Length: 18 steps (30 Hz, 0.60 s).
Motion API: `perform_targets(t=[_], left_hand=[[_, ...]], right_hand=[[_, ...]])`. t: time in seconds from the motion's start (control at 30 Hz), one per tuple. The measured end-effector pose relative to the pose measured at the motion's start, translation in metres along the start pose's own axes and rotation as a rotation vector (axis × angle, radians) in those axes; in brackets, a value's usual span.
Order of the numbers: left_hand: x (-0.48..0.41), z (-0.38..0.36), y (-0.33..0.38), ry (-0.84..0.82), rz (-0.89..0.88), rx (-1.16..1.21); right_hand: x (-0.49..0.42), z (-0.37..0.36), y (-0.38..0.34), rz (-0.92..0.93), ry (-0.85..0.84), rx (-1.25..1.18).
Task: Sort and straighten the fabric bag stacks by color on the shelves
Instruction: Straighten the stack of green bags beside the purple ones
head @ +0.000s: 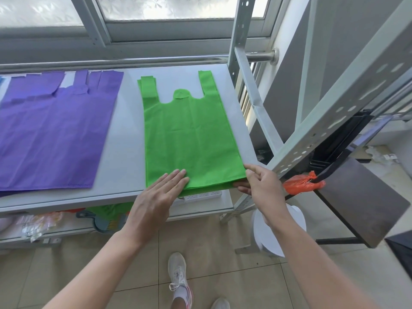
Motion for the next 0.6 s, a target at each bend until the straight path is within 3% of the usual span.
perform_targets(t=[0.43,0.6], left_hand=[[-0.003,0.005,0.003,-0.056,-0.038,-0.058],[0.013,0.029,-0.022,0.166,0.337,0.044]], right_hand=[[-0.006,-0.001,0.002,-0.054,0.012,-0.058],[-0.011,0.000,0.006,-0.070,0.006,-0.054]])
Point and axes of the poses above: each hand's wrist, its own x-axis away from the middle knuckle, its own z-axis out of the back of the hand, y = z × x, the point moved 6 cm from there along -x, towards the middle knuckle, and after that the axes turned 5 degrees about -z, right-handed, at the moved point
